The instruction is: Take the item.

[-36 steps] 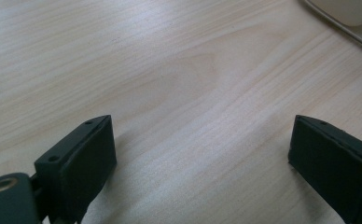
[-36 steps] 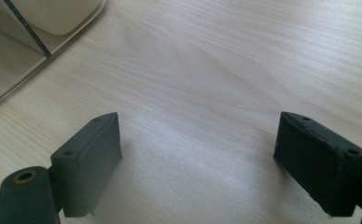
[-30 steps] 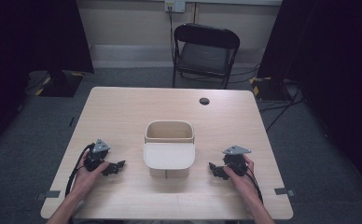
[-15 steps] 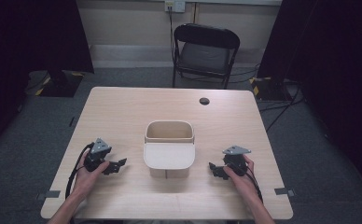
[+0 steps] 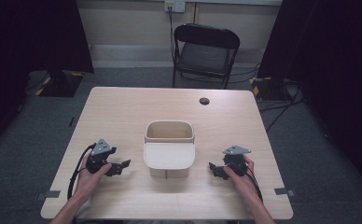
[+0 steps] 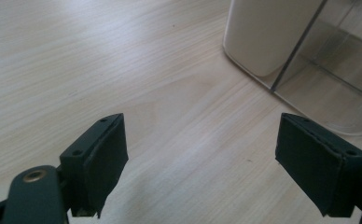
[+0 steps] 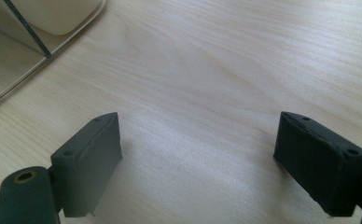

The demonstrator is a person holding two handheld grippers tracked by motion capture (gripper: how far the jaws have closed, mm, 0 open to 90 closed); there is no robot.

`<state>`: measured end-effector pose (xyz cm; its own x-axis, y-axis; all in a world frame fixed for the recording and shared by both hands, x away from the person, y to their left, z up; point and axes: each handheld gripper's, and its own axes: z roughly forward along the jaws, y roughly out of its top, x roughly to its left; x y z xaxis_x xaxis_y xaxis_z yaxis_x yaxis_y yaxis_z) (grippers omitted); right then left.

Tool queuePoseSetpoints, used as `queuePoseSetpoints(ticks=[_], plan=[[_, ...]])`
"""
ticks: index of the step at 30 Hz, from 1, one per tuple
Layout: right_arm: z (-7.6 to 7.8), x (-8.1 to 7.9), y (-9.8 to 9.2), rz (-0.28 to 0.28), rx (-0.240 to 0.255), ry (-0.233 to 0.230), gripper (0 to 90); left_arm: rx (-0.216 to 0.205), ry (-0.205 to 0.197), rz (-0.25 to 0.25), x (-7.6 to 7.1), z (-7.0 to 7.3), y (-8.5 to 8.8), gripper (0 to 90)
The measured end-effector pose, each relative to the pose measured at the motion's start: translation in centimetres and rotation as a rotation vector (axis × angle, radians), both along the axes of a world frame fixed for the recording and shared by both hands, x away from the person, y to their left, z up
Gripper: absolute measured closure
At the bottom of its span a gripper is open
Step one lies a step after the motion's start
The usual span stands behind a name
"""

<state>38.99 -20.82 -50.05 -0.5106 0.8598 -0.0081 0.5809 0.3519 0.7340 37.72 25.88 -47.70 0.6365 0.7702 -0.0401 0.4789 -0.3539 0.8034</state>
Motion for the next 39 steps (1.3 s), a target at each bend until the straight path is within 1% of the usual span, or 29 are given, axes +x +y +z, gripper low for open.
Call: queuePoseSetpoints(ticks=[1,6,8,9,10,12,13,16,18,19,21,22,23,24,25,26,27,32,33,35,36,39], plan=[[0.0,0.0,0.0,0.0,-0.001,0.0,14.1,-0.005,-0.002,-0.004,-0.1,0.0,-0.2,16.4],[0.0,0.0,0.0,-0.001,-0.001,0.0,14.1,0.002,0.004,-0.035,-0.3,0.2,-0.6,16.4],[0.0,0.0,0.0,-0.001,-0.001,0.0,14.1,-0.01,0.0,-0.053,-0.5,0.4,-0.8,16.6],[0.0,0.0,0.0,-0.001,-0.001,0.0,14.1,-0.01,0.0,-0.053,-0.5,0.4,-0.8,16.7],[0.0,0.0,0.0,-0.001,-0.001,0.0,14.1,-0.02,0.0,-0.063,-0.7,0.5,-1.0,16.9],[0.0,0.0,0.0,0.001,-0.001,0.0,14.1,-0.024,-0.001,-0.066,-0.8,0.6,-1.1,17.0],[0.0,0.0,0.0,0.001,-0.001,0.0,14.1,-0.025,-0.004,-0.073,-0.8,0.7,-1.2,17.0],[0.0,0.0,0.0,0.001,0.001,0.0,14.1,-0.052,-0.016,-0.084,-1.2,0.9,-1.6,17.5],[0.0,0.0,0.0,0.002,0.0,0.0,14.1,-0.048,-0.022,-0.093,-1.2,1.1,-1.6,17.7],[0.0,0.0,0.0,0.002,0.0,0.0,14.1,-0.058,-0.027,-0.1,-1.3,1.1,-1.8,17.7],[0.0,0.0,0.0,0.003,0.0,-0.001,14.0,-0.055,-0.032,-0.106,-1.4,1.2,-2.0,18.0],[0.0,0.0,0.0,0.003,-0.001,0.0,14.0,-0.061,-0.029,-0.109,-1.5,1.2,-2.1,18.3],[0.0,0.0,0.0,0.003,-0.001,0.0,14.0,-0.059,-0.041,-0.126,-1.5,1.4,-2.3,18.3],[0.0,0.0,0.0,0.003,-0.001,0.0,14.0,-0.059,-0.041,-0.126,-1.5,1.4,-2.3,18.3],[0.0,0.0,0.0,0.003,-0.001,-0.001,14.0,-0.061,-0.042,-0.131,-1.6,1.4,-2.4,18.3],[0.0,0.0,0.0,0.003,-0.001,0.0,14.0,-0.076,-0.038,-0.131,-1.7,1.5,-2.5,18.3],[0.0,0.0,0.0,0.003,-0.001,-0.001,14.0,-0.071,-0.042,-0.142,-1.7,1.5,-2.6,18.3],[0.0,0.0,0.0,0.004,-0.001,0.002,13.9,-0.092,-0.059,-0.173,-2.0,2.0,-3.3,18.9],[0.0,0.0,0.0,0.004,-0.001,0.002,13.9,-0.092,-0.059,-0.173,-2.0,2.0,-3.3,19.0],[0.0,0.0,0.0,0.004,-0.001,0.002,13.9,-0.091,-0.067,-0.192,-2.2,2.2,-3.7,19.2],[0.0,0.0,0.0,0.004,-0.001,0.002,13.9,-0.1,-0.066,-0.199,-2.3,2.2,-3.8,19.3],[0.0,0.1,-0.1,0.008,-0.001,-0.001,13.8,-0.094,-0.067,-0.223,-2.4,2.3,-4.4,19.4]])
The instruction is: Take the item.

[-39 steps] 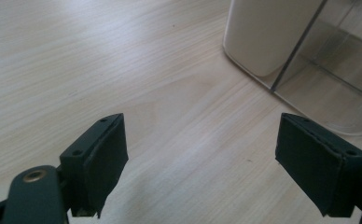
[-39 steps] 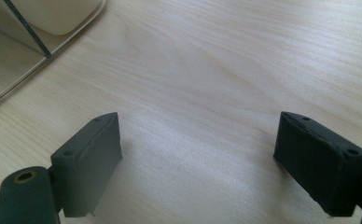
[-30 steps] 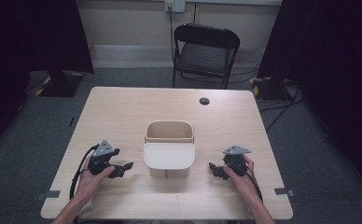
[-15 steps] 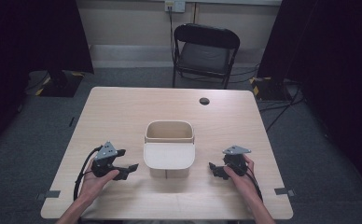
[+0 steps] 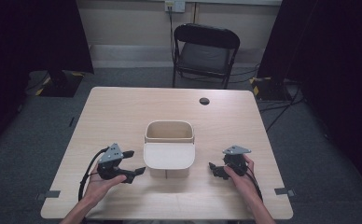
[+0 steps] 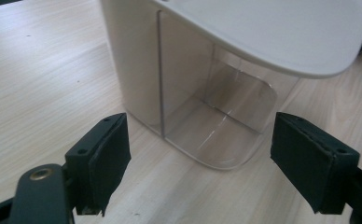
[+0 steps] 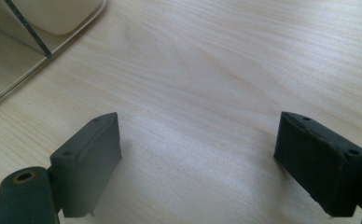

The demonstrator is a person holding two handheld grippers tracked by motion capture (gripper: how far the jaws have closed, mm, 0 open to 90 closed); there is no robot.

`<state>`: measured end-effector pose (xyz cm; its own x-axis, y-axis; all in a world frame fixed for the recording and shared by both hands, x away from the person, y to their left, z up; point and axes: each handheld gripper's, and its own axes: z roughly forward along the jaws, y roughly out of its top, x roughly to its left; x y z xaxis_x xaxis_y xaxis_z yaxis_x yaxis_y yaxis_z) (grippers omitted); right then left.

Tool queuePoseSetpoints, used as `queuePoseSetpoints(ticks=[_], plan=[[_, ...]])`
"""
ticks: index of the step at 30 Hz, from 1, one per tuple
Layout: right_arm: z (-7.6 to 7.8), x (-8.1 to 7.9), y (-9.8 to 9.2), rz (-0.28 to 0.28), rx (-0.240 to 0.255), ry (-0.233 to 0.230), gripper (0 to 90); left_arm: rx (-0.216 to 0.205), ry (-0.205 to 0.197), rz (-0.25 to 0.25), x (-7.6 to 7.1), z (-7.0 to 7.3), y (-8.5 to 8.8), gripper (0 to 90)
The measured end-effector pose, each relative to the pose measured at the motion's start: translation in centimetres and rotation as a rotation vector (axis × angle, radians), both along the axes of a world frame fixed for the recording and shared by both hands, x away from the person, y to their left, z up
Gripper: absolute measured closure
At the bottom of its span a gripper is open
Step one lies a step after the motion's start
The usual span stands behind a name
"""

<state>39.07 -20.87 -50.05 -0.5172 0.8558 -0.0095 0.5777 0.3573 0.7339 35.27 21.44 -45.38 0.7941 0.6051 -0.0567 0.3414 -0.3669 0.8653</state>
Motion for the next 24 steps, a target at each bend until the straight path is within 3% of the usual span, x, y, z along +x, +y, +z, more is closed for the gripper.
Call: queuePoseSetpoints(ticks=[15,24], plan=[[0.0,0.0,0.0,0.0,0.0,0.0,13.8,-0.038,-0.01,-0.03,-0.2,0.5,-1.1,22.8],[0.0,0.0,0.0,0.0,0.0,0.0,13.8,-0.029,-0.036,-0.045,-0.2,0.9,-1.7,26.2]])
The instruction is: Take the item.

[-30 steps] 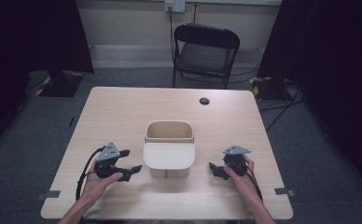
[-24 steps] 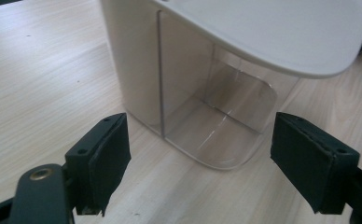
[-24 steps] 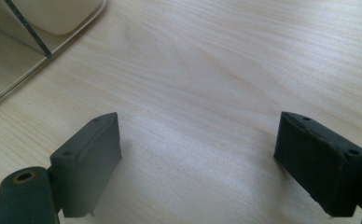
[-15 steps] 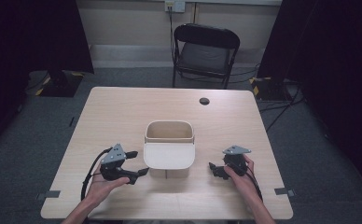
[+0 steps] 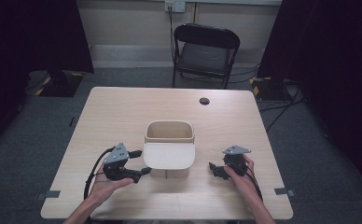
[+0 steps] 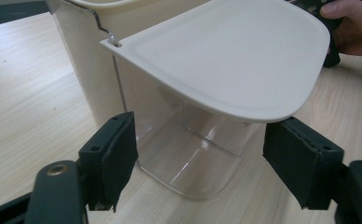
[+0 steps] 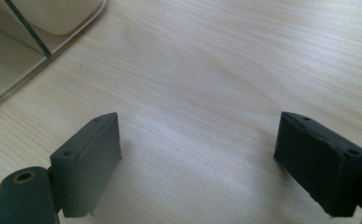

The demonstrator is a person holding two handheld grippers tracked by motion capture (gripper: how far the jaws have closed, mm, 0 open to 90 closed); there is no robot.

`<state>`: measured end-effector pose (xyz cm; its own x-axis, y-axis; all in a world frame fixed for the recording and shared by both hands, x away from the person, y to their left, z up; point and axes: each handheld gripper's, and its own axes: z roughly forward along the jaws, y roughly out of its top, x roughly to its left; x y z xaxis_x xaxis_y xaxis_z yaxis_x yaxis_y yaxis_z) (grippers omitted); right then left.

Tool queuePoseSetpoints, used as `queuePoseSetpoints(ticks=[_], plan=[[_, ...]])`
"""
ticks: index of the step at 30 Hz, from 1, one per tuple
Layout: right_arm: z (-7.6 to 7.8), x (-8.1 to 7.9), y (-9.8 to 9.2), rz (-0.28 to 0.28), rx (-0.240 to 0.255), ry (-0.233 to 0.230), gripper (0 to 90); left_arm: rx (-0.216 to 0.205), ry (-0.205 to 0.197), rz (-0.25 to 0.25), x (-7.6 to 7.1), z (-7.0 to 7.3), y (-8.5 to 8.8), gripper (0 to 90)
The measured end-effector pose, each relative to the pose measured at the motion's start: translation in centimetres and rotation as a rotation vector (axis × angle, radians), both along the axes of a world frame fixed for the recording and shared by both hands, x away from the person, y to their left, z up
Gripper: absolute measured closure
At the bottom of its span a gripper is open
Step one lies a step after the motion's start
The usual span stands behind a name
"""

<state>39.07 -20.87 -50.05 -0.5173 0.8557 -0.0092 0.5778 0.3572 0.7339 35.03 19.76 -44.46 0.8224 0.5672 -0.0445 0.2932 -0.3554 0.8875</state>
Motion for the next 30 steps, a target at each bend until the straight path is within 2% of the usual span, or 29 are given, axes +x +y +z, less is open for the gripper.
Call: queuePoseSetpoints(ticks=[4,12,15,16,23,26,27,30], plan=[[0.0,0.01,0.0,0.0,0.0,0.0,13.8,-0.014,0.003,-0.009,-0.11,-0.05,-0.25,28.3],[0.0,0.01,0.0,0.0,0.0,0.0,13.8,-0.009,-0.009,-0.009,-0.25,0.02,-0.36,30.2],[0.01,0.0,0.0,-0.002,0.0,0.002,13.8,-0.021,-0.017,-0.013,-0.28,0.13,-0.34,31.2],[0.01,0.0,0.0,-0.002,0.0,0.002,13.8,-0.039,-0.006,-0.009,-0.34,0.13,-0.38,31.2],[0.01,0.02,0.01,-0.003,0.0,0.002,13.8,-0.041,-0.02,-0.011,-0.38,0.34,-0.3,32.2],[0.01,0.03,0.02,-0.003,0.0,0.002,13.7,-0.046,-0.011,-0.014,-0.34,0.38,-0.25,31.9],[0.01,0.03,0.02,-0.003,0.0,0.002,13.7,-0.089,0.014,-0.009,-0.28,0.4,-0.2,31.6],[0.01,0.03,0.03,-0.004,0.001,0.002,13.7,-0.1,0.019,-0.012,-0.24,0.49,-0.1,31.6]])
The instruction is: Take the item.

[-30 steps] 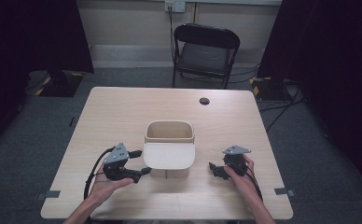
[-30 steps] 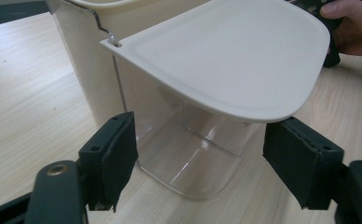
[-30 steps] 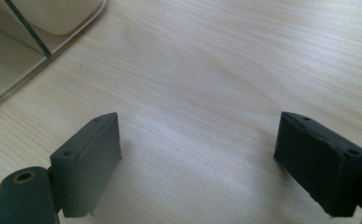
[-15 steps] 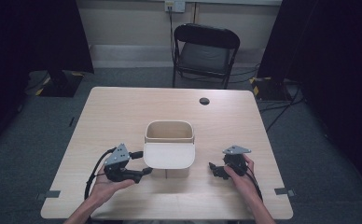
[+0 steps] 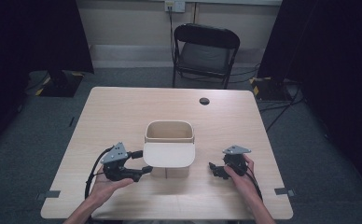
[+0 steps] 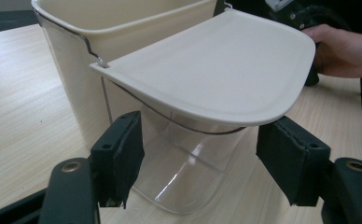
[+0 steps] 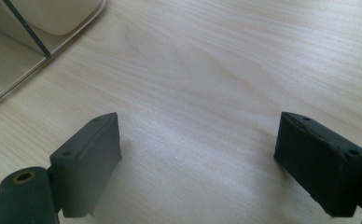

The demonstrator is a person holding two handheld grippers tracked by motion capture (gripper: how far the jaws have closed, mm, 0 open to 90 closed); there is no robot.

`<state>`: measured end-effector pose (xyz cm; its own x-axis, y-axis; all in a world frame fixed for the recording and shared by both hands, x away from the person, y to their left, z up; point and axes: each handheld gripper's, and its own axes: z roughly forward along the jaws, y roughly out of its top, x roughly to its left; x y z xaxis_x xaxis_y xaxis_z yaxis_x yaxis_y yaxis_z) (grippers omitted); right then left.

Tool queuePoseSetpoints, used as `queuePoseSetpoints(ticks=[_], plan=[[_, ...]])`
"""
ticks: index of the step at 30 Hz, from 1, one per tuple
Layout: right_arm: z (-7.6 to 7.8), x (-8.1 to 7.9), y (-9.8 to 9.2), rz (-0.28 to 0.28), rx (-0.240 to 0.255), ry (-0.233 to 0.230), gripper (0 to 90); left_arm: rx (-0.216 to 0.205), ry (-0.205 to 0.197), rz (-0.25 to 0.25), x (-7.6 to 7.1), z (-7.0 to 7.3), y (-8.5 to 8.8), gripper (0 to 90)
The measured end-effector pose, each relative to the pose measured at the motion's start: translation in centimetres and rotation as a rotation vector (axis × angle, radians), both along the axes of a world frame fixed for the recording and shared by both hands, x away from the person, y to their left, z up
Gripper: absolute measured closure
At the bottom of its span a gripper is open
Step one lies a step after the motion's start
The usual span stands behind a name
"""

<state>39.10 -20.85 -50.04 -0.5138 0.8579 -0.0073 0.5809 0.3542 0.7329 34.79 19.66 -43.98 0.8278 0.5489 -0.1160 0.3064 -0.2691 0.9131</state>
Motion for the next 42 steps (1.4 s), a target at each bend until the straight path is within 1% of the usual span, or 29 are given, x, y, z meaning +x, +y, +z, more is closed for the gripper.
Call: queuePoseSetpoints(ticks=[1,6,7,9,13,16,18,19,20,21,28,30,34,35,36,39,42], plan=[[0.0,0.0,0.0,0.0,0.0,0.0,13.8,0.008,-0.003,0.0,0.1,0.0,0.0,31.6],[0.0,0.0,0.0,0.0,0.0,0.0,13.8,0.006,-0.01,0.007,0.0,0.2,-0.1,31.6],[0.0,0.0,0.0,0.0,0.0,0.0,13.7,0.012,-0.015,0.007,0.0,0.3,0.0,31.6],[0.0,0.0,0.0,0.001,0.0,0.0,13.7,0.012,-0.017,0.01,-0.1,0.4,-0.1,31.2],[0.0,0.0,0.0,0.001,0.0,0.0,13.7,-0.003,-0.025,0.013,-0.1,0.6,-0.2,31.3],[0.0,0.0,0.0,0.001,0.0,0.0,13.7,0.005,-0.033,0.01,-0.1,0.8,-0.3,28.5],[0.0,0.0,0.0,0.001,0.0,0.0,13.7,0.004,-0.033,0.008,0.0,0.8,-0.3,28.1],[0.0,0.0,0.0,0.001,0.0,0.0,13.7,-0.011,-0.022,0.006,0.1,0.8,-0.2,27.5],[0.0,0.0,0.0,0.001,0.0,0.0,13.7,-0.011,-0.022,0.006,0.1,0.8,-0.2,27.5],[0.0,0.0,0.0,0.001,0.0,0.0,13.7,-0.027,-0.01,0.005,0.1,0.7,-0.2,26.9],[0.0,0.0,0.0,0.001,0.0,0.0,13.8,-0.013,-0.026,0.003,0.2,0.9,-0.2,26.7],[0.0,0.0,0.0,0.001,0.0,0.0,13.7,-0.025,-0.025,0.009,0.1,0.9,-0.2,26.6],[0.0,0.0,0.0,0.001,0.0,0.0,13.7,-0.031,-0.016,0.013,0.3,0.9,-0.2,25.8],[0.0,0.0,0.0,0.001,0.0,0.0,13.7,-0.044,0.001,0.012,0.5,0.9,-0.1,25.7],[0.0,0.0,0.0,0.001,0.0,0.0,13.7,-0.05,-0.008,0.025,0.6,0.8,-0.1,25.8],[0.0,0.0,0.0,0.001,0.0,0.0,13.7,-0.045,-0.014,0.026,0.5,0.9,-0.1,26.0],[0.0,0.0,0.0,0.001,0.0,0.0,13.7,-0.048,-0.015,0.027,0.5,1.0,-0.1,26.0]])
